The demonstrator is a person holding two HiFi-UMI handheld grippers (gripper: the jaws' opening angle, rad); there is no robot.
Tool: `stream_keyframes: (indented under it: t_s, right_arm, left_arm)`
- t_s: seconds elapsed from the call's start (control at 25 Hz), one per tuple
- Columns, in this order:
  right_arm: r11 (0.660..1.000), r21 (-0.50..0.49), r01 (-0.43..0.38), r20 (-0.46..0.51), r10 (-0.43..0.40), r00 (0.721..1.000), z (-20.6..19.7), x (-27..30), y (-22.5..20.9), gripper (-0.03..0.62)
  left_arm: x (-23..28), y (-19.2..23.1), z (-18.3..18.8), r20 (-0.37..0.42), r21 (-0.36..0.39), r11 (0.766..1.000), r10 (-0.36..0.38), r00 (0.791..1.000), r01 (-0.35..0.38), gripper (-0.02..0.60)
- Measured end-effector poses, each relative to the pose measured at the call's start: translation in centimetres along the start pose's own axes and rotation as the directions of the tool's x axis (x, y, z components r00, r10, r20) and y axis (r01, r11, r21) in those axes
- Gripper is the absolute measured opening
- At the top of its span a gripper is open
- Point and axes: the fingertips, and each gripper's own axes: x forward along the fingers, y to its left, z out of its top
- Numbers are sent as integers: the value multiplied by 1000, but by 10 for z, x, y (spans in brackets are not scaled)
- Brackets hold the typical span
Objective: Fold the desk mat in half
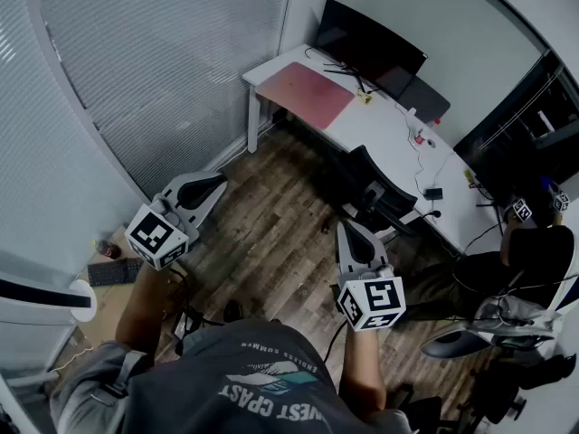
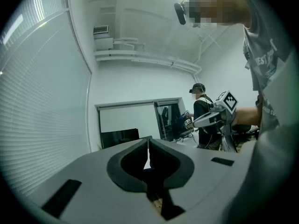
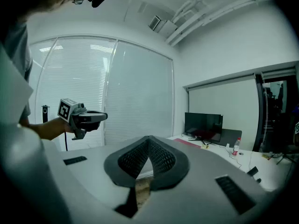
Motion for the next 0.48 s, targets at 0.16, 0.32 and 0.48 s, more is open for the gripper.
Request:
stream_keyframes:
  t_s: [0.16,0.32,0.48]
  right_arm:
    - [1000,2,7,-4,-7,1000,-1,9,0,25]
    - [1000,4,17,-9,-17,1000,-2,17,4,25]
    - [999,8,33,-15,-33,999,-3,26,9,25]
  left_arm:
    - [3,7,-5,-3,-2,1000,-8,1000,8,26]
    - [2,16,-10,-1,-8,1000,-16,1000,16,26]
    - [0,28,-16,0,-13,999,-29,1000,29,26]
